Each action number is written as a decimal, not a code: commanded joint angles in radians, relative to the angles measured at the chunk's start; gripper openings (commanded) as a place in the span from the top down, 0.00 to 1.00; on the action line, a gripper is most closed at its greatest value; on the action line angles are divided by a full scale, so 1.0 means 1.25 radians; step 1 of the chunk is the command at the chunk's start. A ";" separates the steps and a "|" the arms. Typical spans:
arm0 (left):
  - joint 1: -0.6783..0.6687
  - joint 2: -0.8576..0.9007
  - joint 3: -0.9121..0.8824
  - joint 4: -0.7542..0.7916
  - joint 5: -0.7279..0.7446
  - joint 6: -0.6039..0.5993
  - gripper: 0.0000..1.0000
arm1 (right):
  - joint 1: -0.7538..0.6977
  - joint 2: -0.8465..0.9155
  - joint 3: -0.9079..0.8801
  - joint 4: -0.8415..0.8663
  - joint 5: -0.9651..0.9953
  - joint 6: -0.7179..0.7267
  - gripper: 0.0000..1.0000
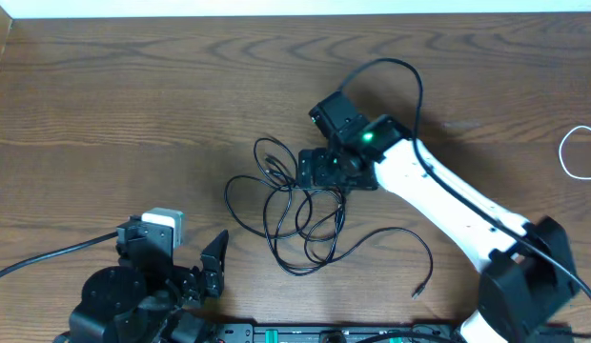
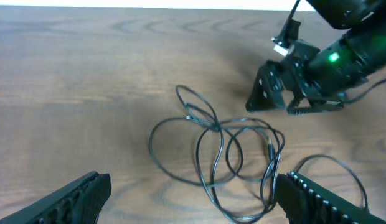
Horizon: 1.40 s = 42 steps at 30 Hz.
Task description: Untangle cables
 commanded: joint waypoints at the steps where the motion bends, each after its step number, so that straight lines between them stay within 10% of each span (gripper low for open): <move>1: 0.004 0.004 0.004 -0.013 -0.016 -0.011 0.10 | 0.008 0.020 0.001 -0.018 -0.015 0.319 0.01; 13: 0.004 0.008 0.000 -0.037 -0.015 -0.011 0.10 | 0.081 0.038 -0.032 -0.040 0.017 0.599 0.03; 22: 0.004 0.008 0.000 -0.040 -0.015 -0.011 0.10 | 0.130 0.038 -0.036 -0.041 0.144 0.596 0.51; 33: 0.004 0.008 0.000 -0.039 -0.003 -0.014 0.10 | 0.134 0.039 -0.085 -0.030 0.225 0.574 0.50; 40: 0.004 0.008 0.000 -0.040 -0.003 -0.014 0.10 | 0.134 0.039 -0.121 0.029 0.215 0.507 0.99; 42: 0.004 0.008 0.000 -0.040 -0.003 -0.014 0.10 | 0.134 0.039 -0.115 0.082 0.194 0.385 0.99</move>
